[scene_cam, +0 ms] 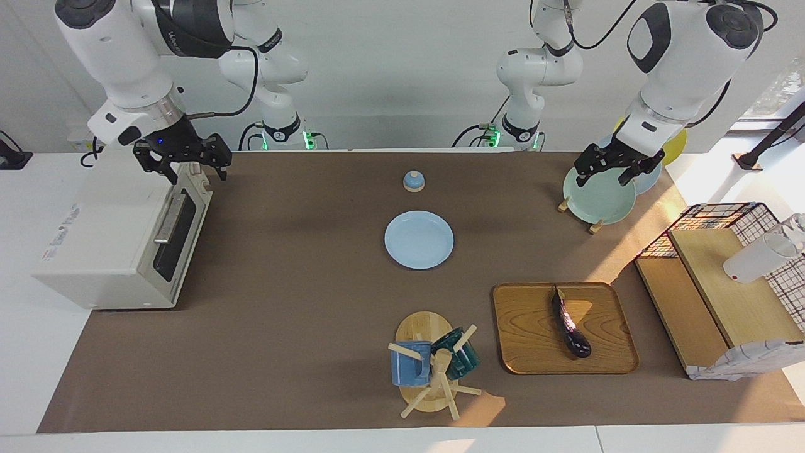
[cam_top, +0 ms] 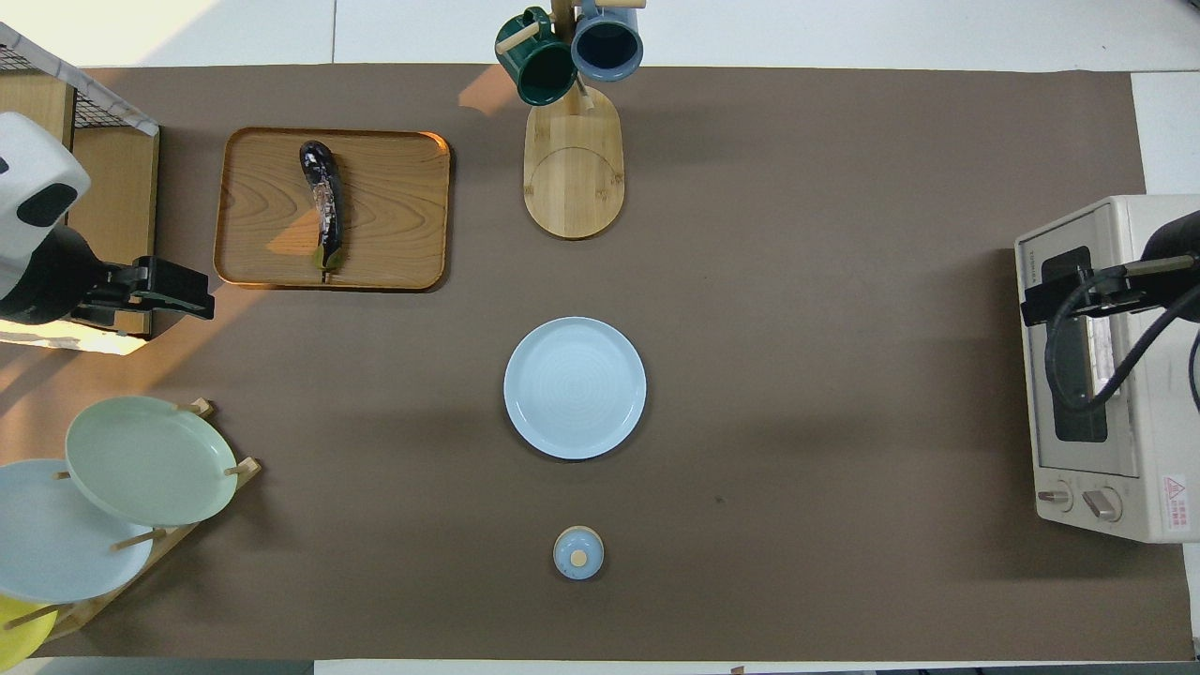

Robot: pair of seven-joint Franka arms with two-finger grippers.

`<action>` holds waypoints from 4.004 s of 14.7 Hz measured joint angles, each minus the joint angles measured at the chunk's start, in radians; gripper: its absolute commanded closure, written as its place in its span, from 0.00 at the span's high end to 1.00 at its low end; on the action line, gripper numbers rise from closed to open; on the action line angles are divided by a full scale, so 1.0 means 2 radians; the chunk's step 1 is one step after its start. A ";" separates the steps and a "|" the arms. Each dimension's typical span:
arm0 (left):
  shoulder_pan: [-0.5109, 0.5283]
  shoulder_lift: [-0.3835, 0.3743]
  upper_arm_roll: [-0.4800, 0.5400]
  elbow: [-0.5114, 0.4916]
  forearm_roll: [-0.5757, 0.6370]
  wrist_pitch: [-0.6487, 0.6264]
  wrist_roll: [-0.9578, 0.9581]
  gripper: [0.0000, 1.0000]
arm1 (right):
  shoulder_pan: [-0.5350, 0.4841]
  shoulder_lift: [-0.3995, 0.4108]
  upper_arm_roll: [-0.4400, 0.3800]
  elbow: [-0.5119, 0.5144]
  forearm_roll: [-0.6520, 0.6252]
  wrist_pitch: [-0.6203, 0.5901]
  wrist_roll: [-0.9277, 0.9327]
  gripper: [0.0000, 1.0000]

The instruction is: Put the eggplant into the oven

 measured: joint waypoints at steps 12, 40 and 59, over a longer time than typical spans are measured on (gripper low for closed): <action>0.000 0.020 0.000 -0.013 0.000 0.084 -0.042 1.00 | 0.000 0.000 0.000 0.000 0.000 0.000 0.000 1.00; -0.022 0.290 -0.002 0.049 0.003 0.313 0.067 0.00 | -0.006 -0.006 -0.002 -0.037 -0.008 0.057 -0.004 0.00; -0.255 0.107 -0.009 -0.111 -0.047 0.288 -0.196 0.00 | -0.070 -0.010 -0.005 -0.165 -0.080 0.159 -0.005 0.00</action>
